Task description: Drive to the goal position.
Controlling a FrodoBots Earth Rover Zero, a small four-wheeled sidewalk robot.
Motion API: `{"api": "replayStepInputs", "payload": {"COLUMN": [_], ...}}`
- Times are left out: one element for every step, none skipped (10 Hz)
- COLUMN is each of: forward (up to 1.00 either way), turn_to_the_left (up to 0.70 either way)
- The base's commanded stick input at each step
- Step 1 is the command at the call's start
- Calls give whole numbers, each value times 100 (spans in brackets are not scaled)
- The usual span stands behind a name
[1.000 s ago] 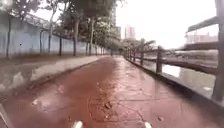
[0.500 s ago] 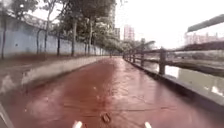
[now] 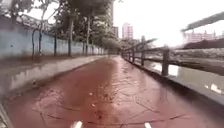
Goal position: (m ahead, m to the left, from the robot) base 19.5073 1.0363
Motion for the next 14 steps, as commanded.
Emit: {"api": "replayStepInputs", "payload": {"forward": [50, 50, 50, 50, 50, 50, 50, 50, 50, 50, 50, 50, 50, 50], "turn_to_the_left": [24, 0, 0, 0, 0, 0, 0, 0, 0, 0, 0, 0, 0, 0]}}
